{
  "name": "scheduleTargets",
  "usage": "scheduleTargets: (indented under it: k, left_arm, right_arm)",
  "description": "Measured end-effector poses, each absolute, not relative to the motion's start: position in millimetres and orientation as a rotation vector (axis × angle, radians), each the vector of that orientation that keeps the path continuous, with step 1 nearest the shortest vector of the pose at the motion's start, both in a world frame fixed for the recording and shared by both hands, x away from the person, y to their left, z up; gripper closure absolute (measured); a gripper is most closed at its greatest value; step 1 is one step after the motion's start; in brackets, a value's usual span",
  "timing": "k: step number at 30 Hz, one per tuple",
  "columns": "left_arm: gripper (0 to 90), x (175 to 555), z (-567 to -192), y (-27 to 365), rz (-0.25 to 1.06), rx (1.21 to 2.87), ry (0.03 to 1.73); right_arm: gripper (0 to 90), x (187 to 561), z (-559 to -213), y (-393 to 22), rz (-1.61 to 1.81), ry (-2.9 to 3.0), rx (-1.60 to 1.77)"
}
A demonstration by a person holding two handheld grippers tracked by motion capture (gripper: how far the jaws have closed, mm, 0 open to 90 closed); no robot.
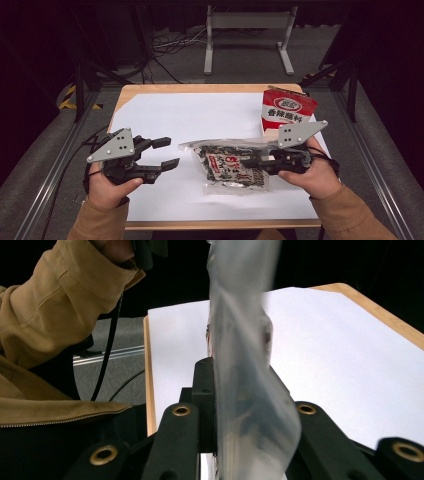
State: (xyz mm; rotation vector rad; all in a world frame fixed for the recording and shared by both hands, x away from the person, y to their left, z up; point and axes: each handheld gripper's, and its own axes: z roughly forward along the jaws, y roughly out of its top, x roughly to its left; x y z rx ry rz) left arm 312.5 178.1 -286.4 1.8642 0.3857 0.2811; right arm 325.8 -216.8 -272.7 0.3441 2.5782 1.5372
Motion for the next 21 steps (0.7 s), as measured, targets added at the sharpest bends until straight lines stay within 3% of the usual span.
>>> scheduleTargets:
  k: [16, 21]
  left_arm:
    - [32.6, 331.3, -302.4, 191.3, 0.287, 1.888, 0.479]
    - [26.9, 340.6, -313.6, 197.5, 0.295, 1.885, 0.519]
  right_arm:
    - [75.3, 332.7, -257.1, -255.8, 1.623, 2.455, 0.484]
    - [75.3, 335.5, -251.0, -267.9, 1.634, 2.425, 0.54]
